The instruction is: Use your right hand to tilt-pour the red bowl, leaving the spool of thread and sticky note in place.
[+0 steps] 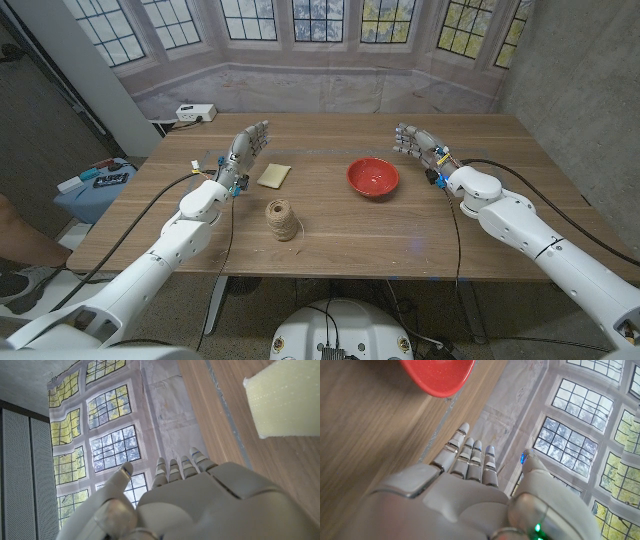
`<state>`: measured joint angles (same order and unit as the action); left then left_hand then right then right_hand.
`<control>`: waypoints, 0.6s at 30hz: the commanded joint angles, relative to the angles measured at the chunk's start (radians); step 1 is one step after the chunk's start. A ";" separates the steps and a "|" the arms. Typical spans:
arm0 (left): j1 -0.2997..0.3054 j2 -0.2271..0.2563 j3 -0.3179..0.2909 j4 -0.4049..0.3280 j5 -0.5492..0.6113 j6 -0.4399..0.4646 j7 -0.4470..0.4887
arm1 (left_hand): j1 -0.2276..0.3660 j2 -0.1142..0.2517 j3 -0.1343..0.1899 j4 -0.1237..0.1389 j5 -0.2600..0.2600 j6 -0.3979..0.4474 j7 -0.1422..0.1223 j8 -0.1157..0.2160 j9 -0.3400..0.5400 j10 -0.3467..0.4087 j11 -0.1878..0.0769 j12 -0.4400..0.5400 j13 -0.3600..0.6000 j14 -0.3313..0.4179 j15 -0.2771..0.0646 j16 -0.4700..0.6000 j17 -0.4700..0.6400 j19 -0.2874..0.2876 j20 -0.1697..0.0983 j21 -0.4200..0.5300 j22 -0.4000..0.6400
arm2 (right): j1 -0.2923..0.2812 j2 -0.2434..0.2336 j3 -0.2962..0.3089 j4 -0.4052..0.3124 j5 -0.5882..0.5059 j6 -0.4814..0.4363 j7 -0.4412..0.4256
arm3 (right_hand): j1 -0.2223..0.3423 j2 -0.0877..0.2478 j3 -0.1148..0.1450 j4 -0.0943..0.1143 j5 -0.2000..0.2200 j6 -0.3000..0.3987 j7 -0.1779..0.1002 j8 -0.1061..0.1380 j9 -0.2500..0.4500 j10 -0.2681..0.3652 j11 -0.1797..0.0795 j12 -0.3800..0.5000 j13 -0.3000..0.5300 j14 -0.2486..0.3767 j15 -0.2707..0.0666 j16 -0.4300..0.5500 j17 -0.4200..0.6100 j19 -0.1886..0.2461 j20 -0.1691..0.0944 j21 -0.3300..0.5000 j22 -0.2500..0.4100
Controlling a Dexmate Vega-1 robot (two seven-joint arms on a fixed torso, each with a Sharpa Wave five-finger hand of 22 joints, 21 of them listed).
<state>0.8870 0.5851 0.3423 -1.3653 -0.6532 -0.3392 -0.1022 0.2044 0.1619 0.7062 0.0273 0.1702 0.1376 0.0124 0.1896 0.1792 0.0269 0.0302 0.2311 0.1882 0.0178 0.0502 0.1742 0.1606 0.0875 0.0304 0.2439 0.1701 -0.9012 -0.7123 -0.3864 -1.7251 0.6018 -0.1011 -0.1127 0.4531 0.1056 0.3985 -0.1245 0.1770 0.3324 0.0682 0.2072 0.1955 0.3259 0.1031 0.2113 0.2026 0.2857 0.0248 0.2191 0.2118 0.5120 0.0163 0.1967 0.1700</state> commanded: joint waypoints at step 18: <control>0.011 0.007 -0.002 0.000 -0.005 -0.009 -0.015 | 0.019 0.004 0.002 -0.018 0.004 0.013 -0.003 0.000 0.002 0.010 0.002 -0.004 0.003 0.006 0.003 0.005 0.006 0.015 0.001 -0.007 0.003 | 0.046 -0.104 -0.005 -0.168 0.012 -0.299 -0.083 | 0.058 -0.004 0.006 -0.042 0.005 0.055 0.031 0.017 0.000 0.061 0.019 0.019 0.005 0.065 0.022 0.026 0.000 0.047 0.027 0.014 0.002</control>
<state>0.8979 0.5936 0.3386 -1.3669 -0.6575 -0.3462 -0.1156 0.2191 0.1689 0.7076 0.0148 0.1702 0.1378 0.0121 0.1896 0.1791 0.0268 0.0303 0.2311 0.1882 0.0178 0.0502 0.1742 0.1605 0.0915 0.0338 0.2400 0.1700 -0.8763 -0.7755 -0.3894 -1.8410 0.6142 -0.2970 -0.1747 0.4953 0.0979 0.4029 -0.1589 0.1770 0.3741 0.0980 0.2168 0.1956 0.3768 0.1246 0.2266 0.2024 0.3404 0.0483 0.2406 0.2090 0.5461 0.0428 0.2041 0.1699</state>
